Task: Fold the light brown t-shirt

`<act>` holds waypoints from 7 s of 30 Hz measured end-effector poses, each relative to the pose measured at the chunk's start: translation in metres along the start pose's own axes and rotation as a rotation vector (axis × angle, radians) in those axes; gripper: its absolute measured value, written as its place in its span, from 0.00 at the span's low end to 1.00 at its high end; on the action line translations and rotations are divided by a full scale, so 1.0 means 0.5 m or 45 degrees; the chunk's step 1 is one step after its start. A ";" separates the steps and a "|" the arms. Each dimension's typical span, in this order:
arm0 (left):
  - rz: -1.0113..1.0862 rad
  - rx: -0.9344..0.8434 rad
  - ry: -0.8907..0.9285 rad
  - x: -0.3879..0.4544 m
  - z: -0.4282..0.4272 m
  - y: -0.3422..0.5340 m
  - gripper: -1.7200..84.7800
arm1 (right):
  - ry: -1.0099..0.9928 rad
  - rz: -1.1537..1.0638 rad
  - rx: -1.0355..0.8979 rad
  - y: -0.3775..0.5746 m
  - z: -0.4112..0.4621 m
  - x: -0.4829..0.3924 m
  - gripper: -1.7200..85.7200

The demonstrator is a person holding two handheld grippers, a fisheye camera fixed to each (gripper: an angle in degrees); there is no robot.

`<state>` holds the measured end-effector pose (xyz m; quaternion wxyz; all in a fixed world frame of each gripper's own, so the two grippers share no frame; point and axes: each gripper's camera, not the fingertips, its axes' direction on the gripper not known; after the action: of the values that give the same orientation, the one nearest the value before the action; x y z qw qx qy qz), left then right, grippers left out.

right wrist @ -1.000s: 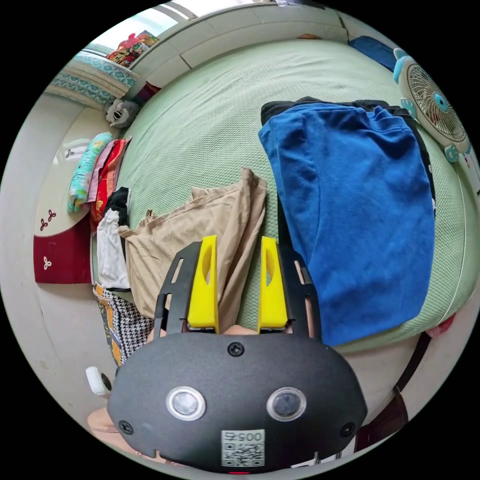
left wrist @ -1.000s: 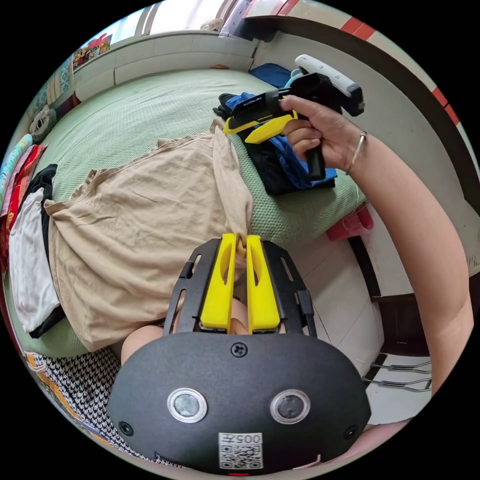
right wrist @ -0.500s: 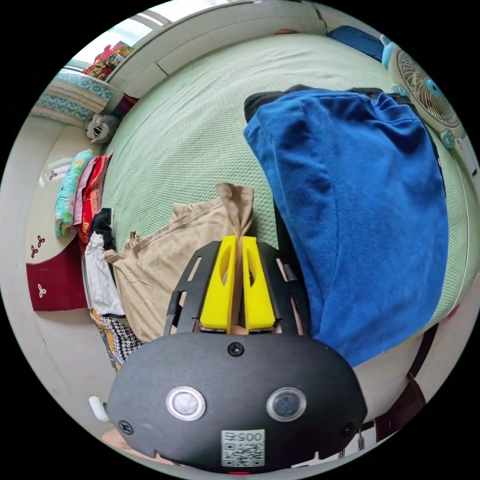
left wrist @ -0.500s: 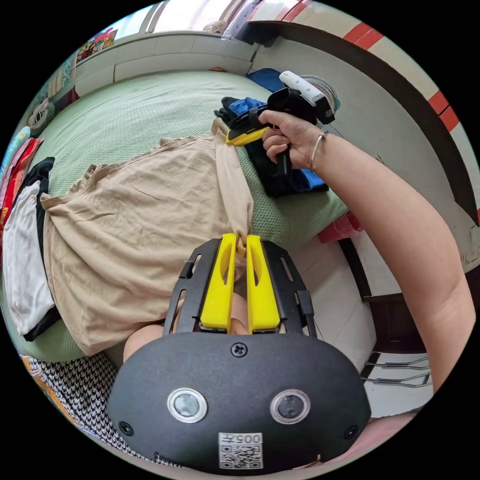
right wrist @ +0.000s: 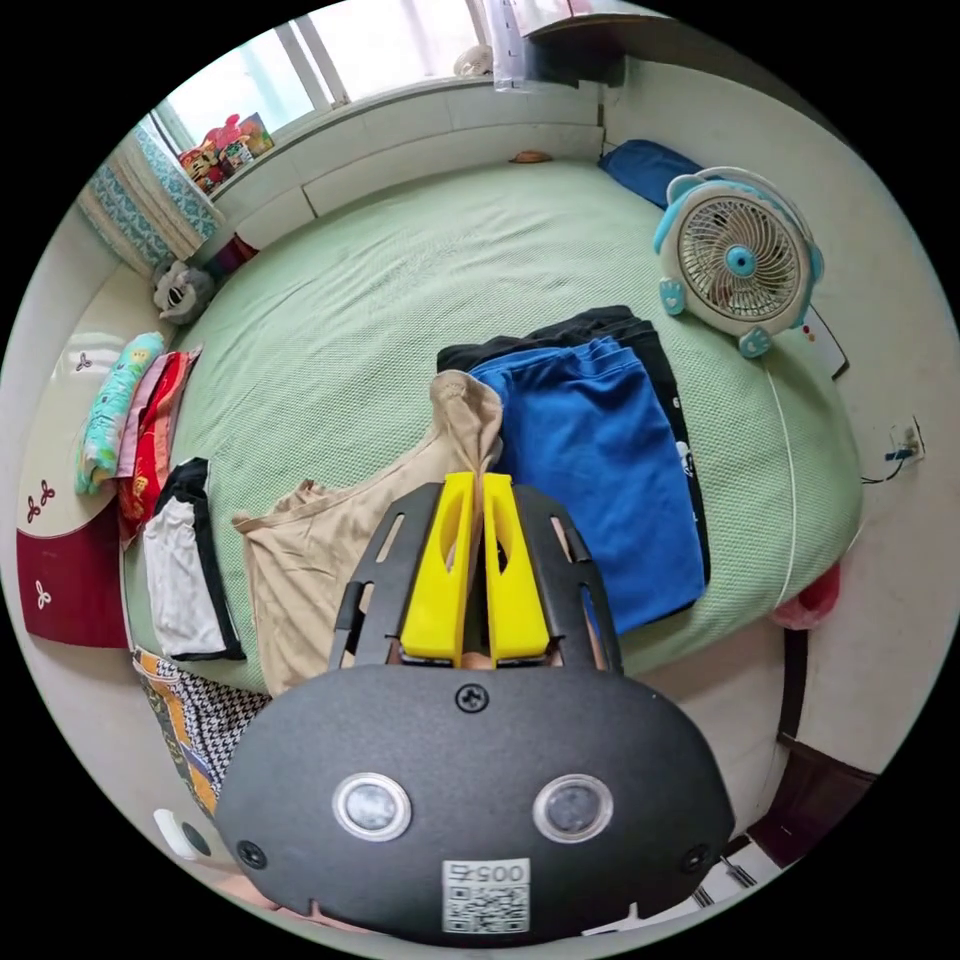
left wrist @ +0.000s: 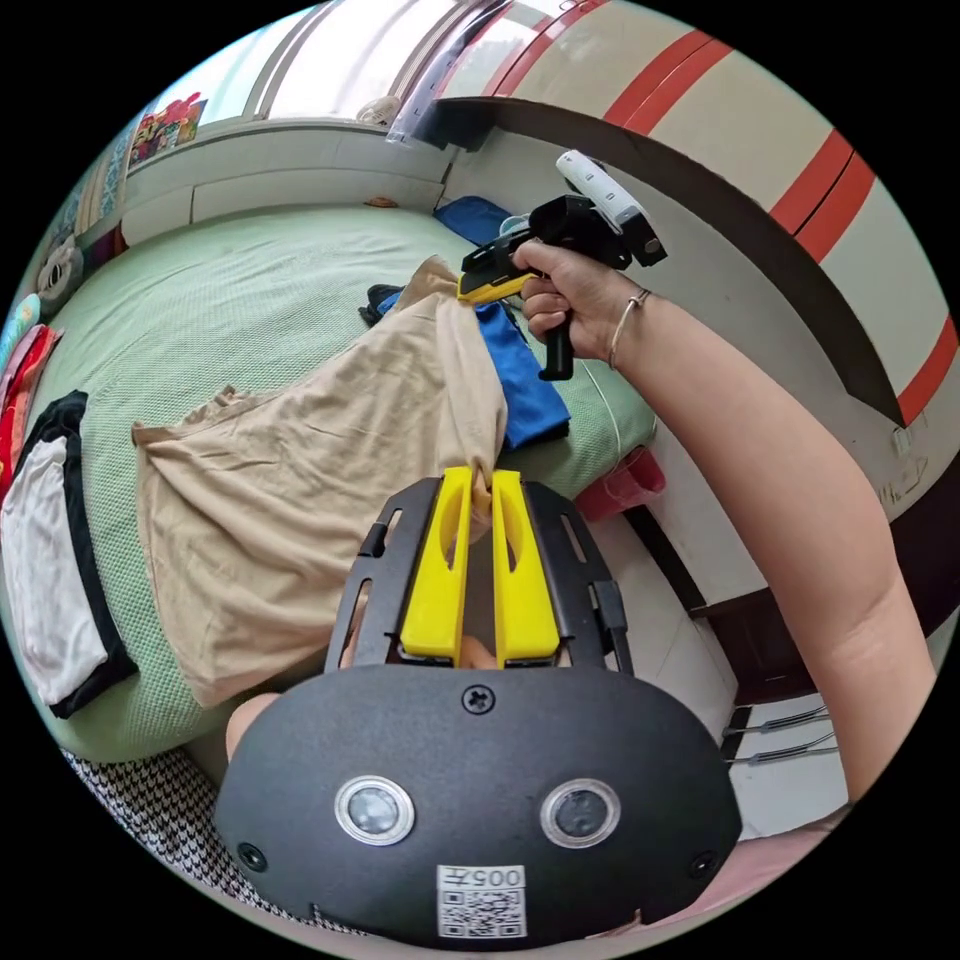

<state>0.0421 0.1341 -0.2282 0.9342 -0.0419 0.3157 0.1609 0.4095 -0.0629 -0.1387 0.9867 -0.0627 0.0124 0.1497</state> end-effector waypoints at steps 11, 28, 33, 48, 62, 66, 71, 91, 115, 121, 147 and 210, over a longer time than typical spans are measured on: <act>-0.216 -0.014 -0.145 -0.235 -0.110 0.151 0.07 | 0.064 -0.317 -0.009 0.056 0.042 -0.413 0.02; -0.467 -0.258 -0.298 -0.558 -0.023 0.303 0.07 | -0.034 -0.721 -0.180 0.258 0.183 -0.620 0.12; -0.456 -0.222 -0.264 -0.564 -0.049 0.302 0.07 | -0.034 -0.654 -0.243 0.361 0.213 -0.511 0.14; -0.369 -0.212 -0.439 -0.515 -0.056 0.294 0.07 | -0.153 -0.476 -0.309 0.458 0.277 -0.482 0.01; -0.472 -0.222 -0.589 -0.583 -0.019 0.423 0.10 | 0.065 -0.702 -0.265 0.510 0.248 -0.511 0.06; -0.416 -0.174 -0.415 -0.559 -0.006 0.396 0.11 | -0.003 -0.723 -0.152 0.499 0.200 -0.546 0.08; -0.406 -0.235 -0.397 -0.548 0.062 0.369 0.15 | 0.015 -0.734 -0.175 0.491 0.235 -0.592 0.09; -0.362 -0.364 -0.388 -0.507 0.192 0.313 0.17 | -0.031 -0.571 -0.057 0.243 0.213 -0.564 0.14; -0.312 -0.222 -0.344 -0.291 0.098 0.181 0.10 | 0.041 -0.571 0.108 0.241 0.023 -0.563 0.03; -0.199 -0.132 -0.349 -0.155 0.052 0.128 0.09 | 0.091 -0.552 0.229 0.268 -0.114 -0.507 0.03; -0.111 -0.074 -0.154 0.210 0.437 -0.311 0.09 | 0.567 -0.157 0.089 0.090 -0.179 -0.009 0.11; -0.670 0.258 -0.882 -0.455 -0.373 0.005 0.01 | 0.027 -0.425 0.208 0.222 0.004 -0.459 0.09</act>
<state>-0.2368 0.0404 -0.2396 0.9933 0.0273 -0.0231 -0.1095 0.1574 -0.0248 -0.1400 0.9994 0.0149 0.0244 -0.0184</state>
